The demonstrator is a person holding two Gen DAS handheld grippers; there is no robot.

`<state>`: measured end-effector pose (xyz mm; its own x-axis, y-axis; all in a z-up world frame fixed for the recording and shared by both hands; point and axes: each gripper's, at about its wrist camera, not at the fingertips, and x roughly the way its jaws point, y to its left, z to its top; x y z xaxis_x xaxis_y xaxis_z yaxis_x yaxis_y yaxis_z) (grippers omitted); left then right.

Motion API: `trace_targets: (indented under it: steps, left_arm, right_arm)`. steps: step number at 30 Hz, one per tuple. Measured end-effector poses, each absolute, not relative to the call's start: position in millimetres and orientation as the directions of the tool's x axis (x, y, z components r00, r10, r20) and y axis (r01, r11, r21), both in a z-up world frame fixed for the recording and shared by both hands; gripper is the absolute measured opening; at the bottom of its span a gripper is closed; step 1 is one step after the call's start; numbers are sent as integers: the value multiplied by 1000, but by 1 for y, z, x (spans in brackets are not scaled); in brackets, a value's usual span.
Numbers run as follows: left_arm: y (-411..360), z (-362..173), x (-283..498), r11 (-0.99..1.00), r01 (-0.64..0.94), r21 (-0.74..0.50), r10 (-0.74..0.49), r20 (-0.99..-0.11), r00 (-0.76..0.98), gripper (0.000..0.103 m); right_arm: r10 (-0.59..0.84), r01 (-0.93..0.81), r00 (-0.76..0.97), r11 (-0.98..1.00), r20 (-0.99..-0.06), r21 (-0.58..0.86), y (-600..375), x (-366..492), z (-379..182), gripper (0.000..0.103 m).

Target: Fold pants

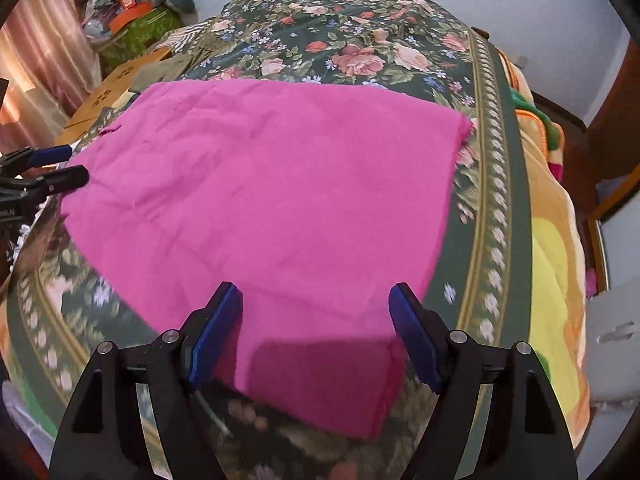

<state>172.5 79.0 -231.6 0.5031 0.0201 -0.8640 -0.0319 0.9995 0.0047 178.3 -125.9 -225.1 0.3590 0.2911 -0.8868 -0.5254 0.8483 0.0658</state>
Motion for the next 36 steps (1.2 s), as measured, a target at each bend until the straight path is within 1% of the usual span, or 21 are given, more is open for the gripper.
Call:
trace_targets:
  steps: [6,9,11,14,17,20,25,27,28,30,32,34,36]
  left_arm:
    - [94,-230,151,998,-58,-29,4,-867,498,90]
    - [98,-223,145,996,-90,-11,35,-869,494,90]
    - [102,-218,141,994,-110,-25,34,-864,502,90]
    - [111,-210,137,981,-142,-131,-43,-862,504,90]
    - [115,-207,135,949,-157,-273,-163,-853,496,90]
    - [114,-214,137,908,-167,-385,-271,-841,468,90]
    - [105,-237,141,839,-204,-504,-401,-827,394,90]
    - [101,-237,142,841,-203,-502,-396,-826,402,90]
    - [100,-238,143,829,-189,-527,-423,-811,404,90]
    - [100,-243,149,765,-187,-617,-513,-758,403,90]
    - [101,-248,157,729,-214,-650,-538,-738,406,90]
    - [103,-251,166,708,-230,-668,-551,-726,411,90]
    - [104,-253,174,693,-254,-674,-548,-722,422,90]
  right_arm:
    - [286,-527,376,848,-881,50,-132,167,-218,75]
    - [303,-539,393,841,-868,49,-128,163,-209,75]
    - [328,-550,410,833,-851,56,-122,160,-200,75]
    - [370,-564,432,823,-823,74,-112,158,-189,75]
    - [423,-584,444,805,-790,103,-100,157,-179,75]
    - [461,-603,445,788,-768,124,-86,157,-178,75]
    - [483,-612,412,775,-772,158,-71,163,-193,74]
    - [489,-606,386,773,-782,184,-69,167,-202,74]
    - [488,-601,375,775,-788,194,-68,169,-206,74]
    - [486,-595,350,775,-801,210,-68,172,-215,70]
    - [483,-589,301,772,-823,238,-67,177,-227,63]
    - [500,-581,282,768,-819,269,-69,178,-231,63]
    - [507,-585,276,763,-817,275,-70,177,-230,59]
